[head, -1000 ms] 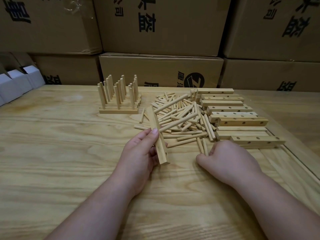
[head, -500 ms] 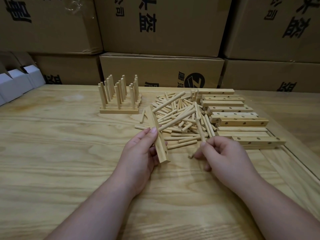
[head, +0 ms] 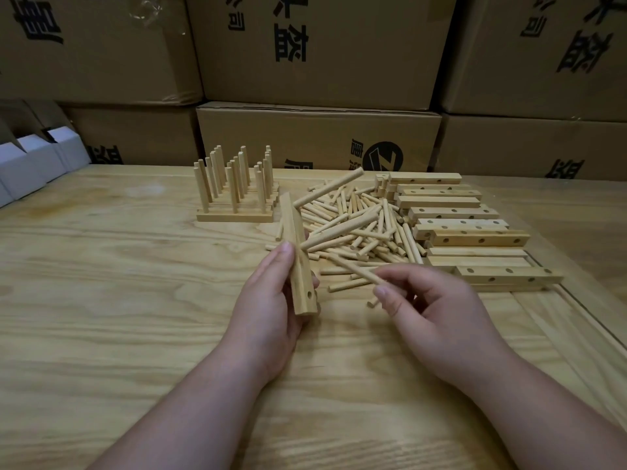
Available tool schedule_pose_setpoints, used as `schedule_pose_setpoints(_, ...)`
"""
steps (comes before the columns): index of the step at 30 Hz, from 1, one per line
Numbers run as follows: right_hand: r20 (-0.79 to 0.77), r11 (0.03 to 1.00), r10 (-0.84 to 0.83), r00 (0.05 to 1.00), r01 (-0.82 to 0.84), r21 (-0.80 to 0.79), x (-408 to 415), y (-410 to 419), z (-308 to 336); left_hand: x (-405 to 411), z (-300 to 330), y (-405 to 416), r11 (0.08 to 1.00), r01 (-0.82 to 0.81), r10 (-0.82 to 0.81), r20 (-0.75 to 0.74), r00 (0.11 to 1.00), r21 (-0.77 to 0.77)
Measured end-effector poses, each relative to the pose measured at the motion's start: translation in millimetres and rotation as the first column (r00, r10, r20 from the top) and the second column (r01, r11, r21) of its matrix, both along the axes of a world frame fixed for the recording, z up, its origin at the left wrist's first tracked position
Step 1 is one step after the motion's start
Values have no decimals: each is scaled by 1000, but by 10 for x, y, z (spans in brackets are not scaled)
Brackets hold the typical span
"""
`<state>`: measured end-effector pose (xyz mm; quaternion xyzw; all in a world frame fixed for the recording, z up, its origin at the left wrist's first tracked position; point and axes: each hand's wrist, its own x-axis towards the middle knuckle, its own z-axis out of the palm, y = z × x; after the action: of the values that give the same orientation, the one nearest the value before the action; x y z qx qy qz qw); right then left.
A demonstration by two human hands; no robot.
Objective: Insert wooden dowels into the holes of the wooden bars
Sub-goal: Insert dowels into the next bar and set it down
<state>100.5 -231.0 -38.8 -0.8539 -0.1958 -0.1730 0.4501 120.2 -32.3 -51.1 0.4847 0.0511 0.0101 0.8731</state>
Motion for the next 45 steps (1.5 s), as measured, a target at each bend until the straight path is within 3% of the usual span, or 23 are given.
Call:
schedule_pose_setpoints(6, 92, 984, 128, 988, -115, -133, -50, 61, -11, -7, -10, -5, 998, -43, 42, 47, 998, 38)
schedule_pose_setpoints(12, 138, 985, 117, 984, -97, -144, -43, 63, -9, -34, -40, -18, 974, -23, -2, 111, 994, 224)
schedule_pose_setpoints(16, 155, 978, 139, 978, -112, -175, -51, 123, -34, -45, -71, -24, 962, -32, -7, 141, 990, 270)
schedule_pose_setpoints(37, 109, 981, 125, 986, -106, -163, -88, 168, -41, -52, -96, -23, 931, -101, 49, 154, 987, 350)
schedule_pose_setpoints(45, -8, 961, 204, 979, -201, -190, -105, 200, -52, -92, -72, -47, 897, -139, 44, 228, 973, 420)
